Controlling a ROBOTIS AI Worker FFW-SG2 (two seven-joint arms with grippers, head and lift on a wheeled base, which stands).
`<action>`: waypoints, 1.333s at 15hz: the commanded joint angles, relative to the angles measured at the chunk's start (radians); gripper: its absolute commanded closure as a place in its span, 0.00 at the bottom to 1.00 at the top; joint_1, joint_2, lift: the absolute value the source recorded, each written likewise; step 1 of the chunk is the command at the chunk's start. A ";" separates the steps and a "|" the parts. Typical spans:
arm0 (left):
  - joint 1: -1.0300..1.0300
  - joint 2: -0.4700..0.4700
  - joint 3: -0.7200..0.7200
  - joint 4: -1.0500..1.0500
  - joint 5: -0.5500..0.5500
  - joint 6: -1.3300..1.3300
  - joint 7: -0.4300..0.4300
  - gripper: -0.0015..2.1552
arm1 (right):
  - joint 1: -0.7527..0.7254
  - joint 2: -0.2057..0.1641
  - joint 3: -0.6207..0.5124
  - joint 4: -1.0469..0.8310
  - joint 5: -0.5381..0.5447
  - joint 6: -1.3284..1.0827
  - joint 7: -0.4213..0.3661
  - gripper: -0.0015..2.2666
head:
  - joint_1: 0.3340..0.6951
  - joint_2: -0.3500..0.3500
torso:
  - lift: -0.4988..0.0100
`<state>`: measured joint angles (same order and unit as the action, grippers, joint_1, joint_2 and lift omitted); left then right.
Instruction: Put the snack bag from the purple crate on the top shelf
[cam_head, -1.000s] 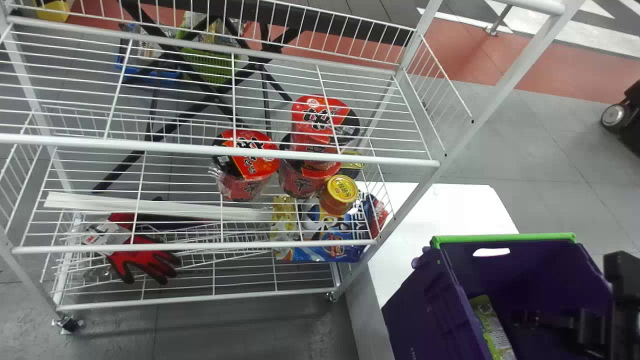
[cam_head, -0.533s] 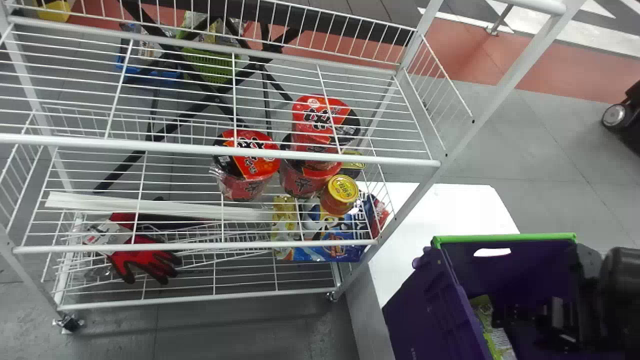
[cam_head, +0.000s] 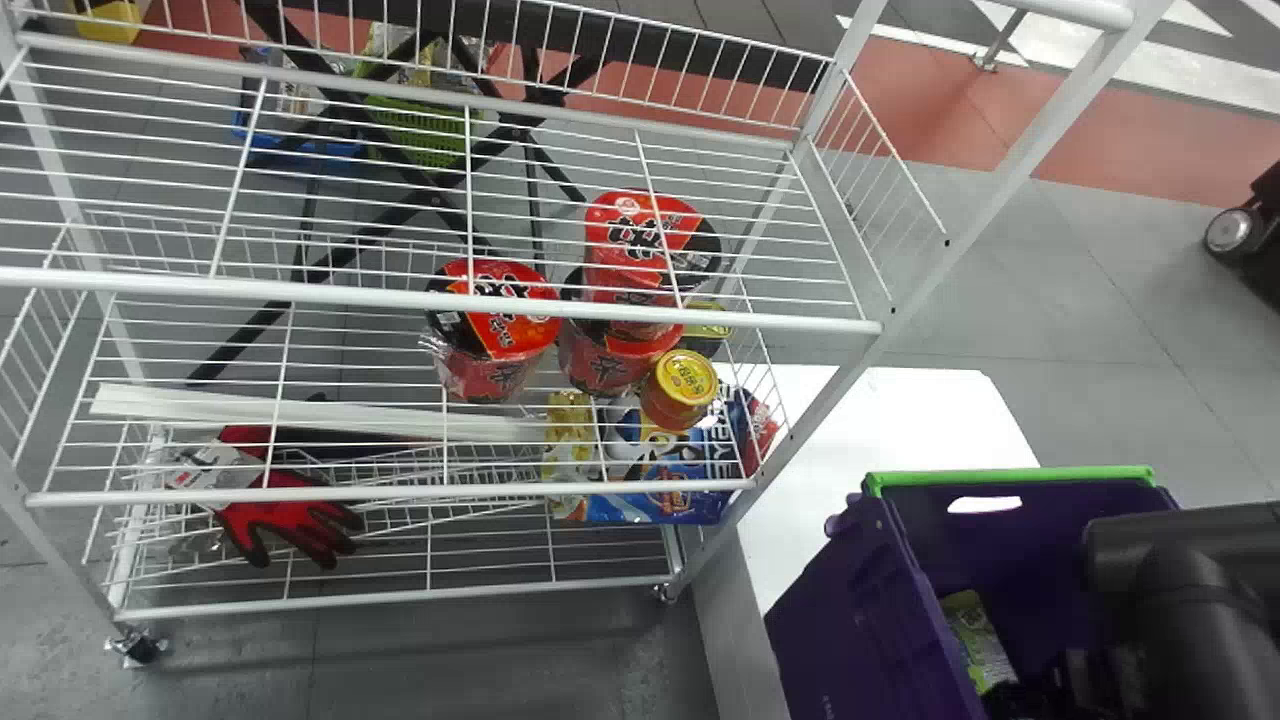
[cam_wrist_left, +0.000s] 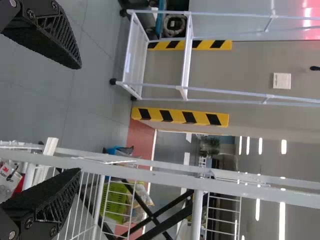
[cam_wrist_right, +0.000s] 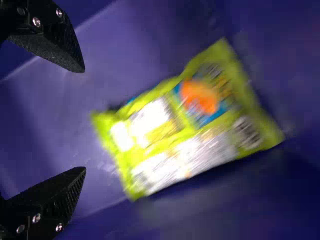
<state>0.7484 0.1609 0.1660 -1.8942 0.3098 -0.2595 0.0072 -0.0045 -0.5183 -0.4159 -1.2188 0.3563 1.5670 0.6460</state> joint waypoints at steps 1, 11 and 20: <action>0.000 0.000 0.006 0.001 0.000 -0.014 -0.001 0.03 | -0.009 0.000 0.005 0.081 0.038 0.005 0.000 0.06 | 1.00 0.00 | 0.09; -0.003 -0.004 0.000 0.046 -0.001 -0.112 -0.003 0.04 | -0.075 -0.017 0.023 0.311 0.181 -0.279 0.061 0.06 | 1.00 0.00 | 0.09; -0.041 -0.015 -0.003 0.109 0.000 -0.174 0.004 0.04 | -0.051 -0.003 0.022 0.446 0.204 -0.715 0.054 0.06 | 1.00 0.00 | 0.09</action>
<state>0.7137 0.1475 0.1627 -1.8002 0.3093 -0.4182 0.0108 -0.0597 -0.5260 -0.3937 -0.7935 0.5660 0.9015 0.7009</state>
